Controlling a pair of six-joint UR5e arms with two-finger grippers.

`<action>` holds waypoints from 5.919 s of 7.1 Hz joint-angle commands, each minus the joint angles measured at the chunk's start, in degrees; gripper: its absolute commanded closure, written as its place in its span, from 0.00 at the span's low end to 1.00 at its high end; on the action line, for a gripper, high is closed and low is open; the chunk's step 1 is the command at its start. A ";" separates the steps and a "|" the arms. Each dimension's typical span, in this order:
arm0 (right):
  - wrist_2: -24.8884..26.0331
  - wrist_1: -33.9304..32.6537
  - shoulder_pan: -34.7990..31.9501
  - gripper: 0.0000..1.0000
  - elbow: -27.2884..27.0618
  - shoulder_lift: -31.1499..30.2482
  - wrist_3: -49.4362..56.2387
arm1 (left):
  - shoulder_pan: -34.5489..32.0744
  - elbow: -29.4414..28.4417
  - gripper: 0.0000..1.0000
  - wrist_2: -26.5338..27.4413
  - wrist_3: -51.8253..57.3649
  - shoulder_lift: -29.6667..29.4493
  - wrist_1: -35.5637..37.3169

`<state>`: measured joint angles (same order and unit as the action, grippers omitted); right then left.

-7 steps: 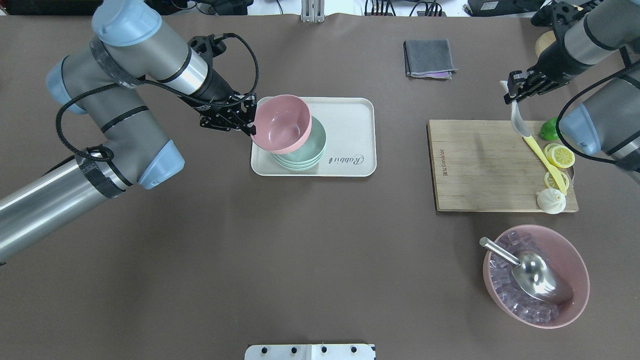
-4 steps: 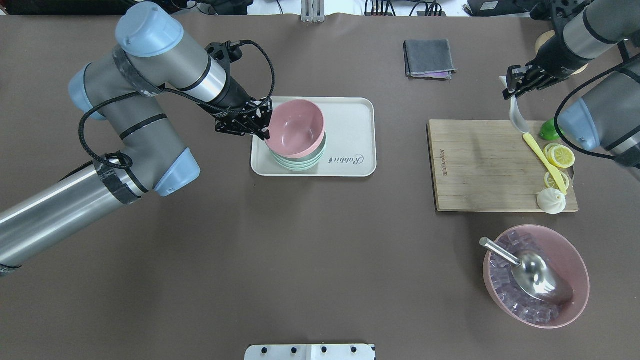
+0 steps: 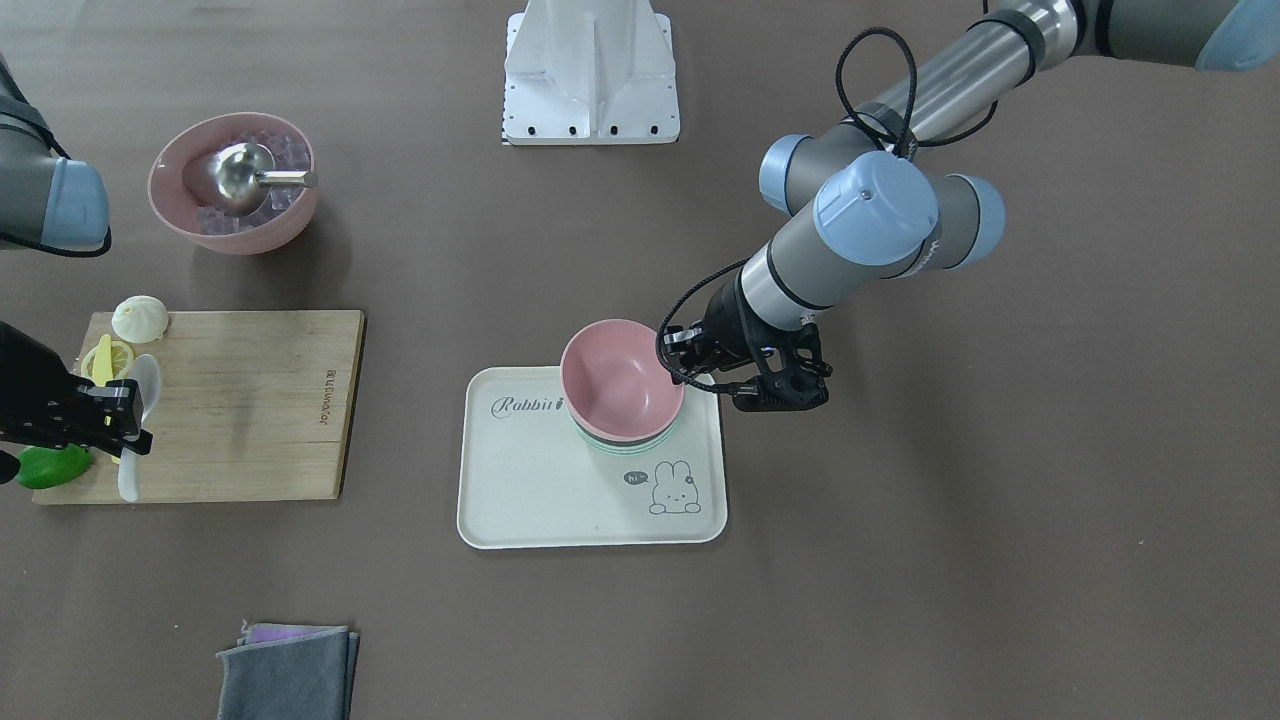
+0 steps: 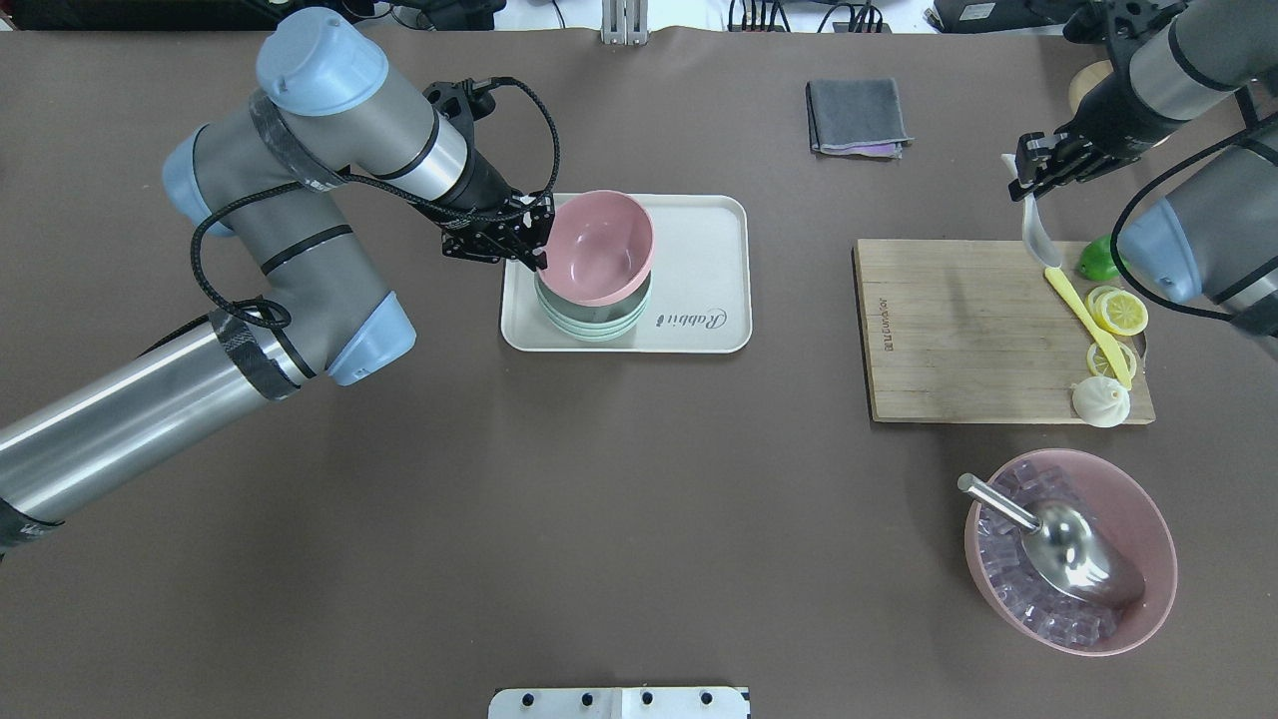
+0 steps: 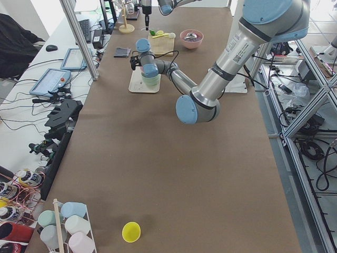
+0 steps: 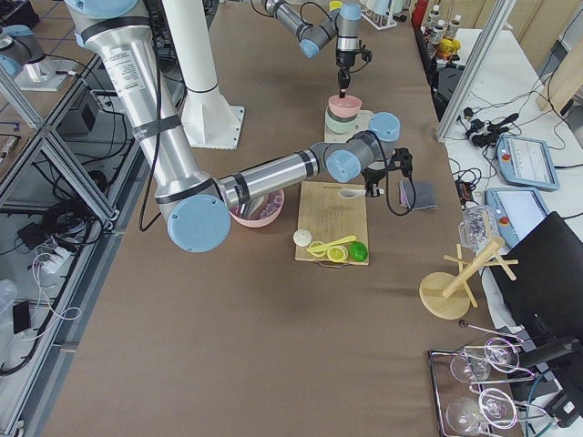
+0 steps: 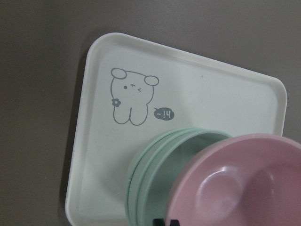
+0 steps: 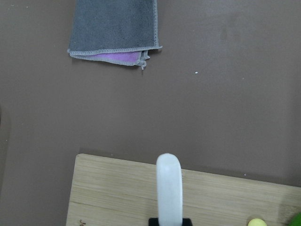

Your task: Stack pink bowl on green and place spoon

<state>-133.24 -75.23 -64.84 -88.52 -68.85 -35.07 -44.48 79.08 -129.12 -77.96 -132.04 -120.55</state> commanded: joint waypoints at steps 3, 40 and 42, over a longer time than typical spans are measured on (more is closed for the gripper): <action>0.00 0.00 -0.02 1.00 -0.07 -0.06 0.00 | 0.00 -0.51 1.00 0.01 0.00 0.02 -0.74; 18.28 -45.71 -1.92 0.00 -27.94 -5.45 19.53 | -46.22 11.27 0.02 -6.84 65.64 29.90 23.40; 16.28 -45.70 -9.65 0.00 -25.83 -11.54 25.30 | -45.79 9.87 0.02 -6.23 67.94 33.49 25.20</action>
<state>-115.36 -120.63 -69.34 -115.42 -75.77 -13.79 -90.37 89.85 -135.65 -12.59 -100.67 -96.85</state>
